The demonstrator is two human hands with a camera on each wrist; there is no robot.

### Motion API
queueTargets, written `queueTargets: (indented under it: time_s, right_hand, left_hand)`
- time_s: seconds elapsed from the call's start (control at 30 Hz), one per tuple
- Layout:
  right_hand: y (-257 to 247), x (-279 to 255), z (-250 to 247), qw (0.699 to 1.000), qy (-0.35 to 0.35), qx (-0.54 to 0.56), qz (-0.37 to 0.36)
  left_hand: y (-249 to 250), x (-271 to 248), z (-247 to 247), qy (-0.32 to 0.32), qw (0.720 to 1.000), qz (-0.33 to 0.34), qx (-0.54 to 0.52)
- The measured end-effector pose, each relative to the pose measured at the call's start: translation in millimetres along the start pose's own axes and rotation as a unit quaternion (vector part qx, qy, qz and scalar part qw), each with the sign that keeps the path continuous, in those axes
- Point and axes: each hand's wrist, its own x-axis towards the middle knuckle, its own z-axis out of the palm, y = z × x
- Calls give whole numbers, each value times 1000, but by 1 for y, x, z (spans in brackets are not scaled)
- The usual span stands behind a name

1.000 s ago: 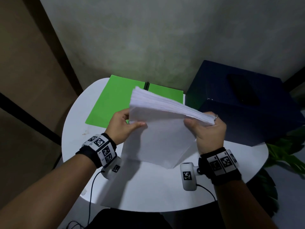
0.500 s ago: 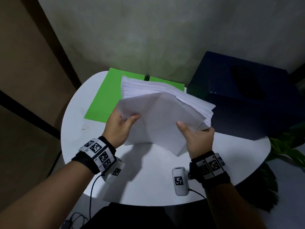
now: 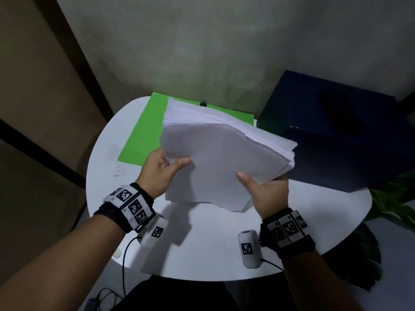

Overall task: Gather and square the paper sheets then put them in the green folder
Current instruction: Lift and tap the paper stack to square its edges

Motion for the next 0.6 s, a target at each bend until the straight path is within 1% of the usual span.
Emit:
queueTargets:
  time_s: [0.1,0.17,0.27,0.4,0.5,0.57,0.6]
  right_hand:
    - [3,-4,-1,999,-37,-34,16]
    - [5,-5,1,998,-38,-38,26]
    - [6,-6,5,999,-11,-23,28]
    - [0,-7,4,1000,28,1,10]
    - [1,-11,5,999,37,5,2]
    - [-4,-15,7,998,53,8,10]
    - [-8,-14,9,998,56,12,-7]
  left_hand:
    - [-10,-6,-3,-14,1000,-7,-22]
    - [-18,-5,-4,-8,999,-25,-21]
    - [-21,-4,-3,-16,999,-33,6]
    - [-14,-8,-3,0,1000,3,10]
    - [-9,-13,-4,-30,999,10,20]
    - [-5,-15,-6,-39,999,1,4]
    - [0,-15,-6,-36,999,-2,-15]
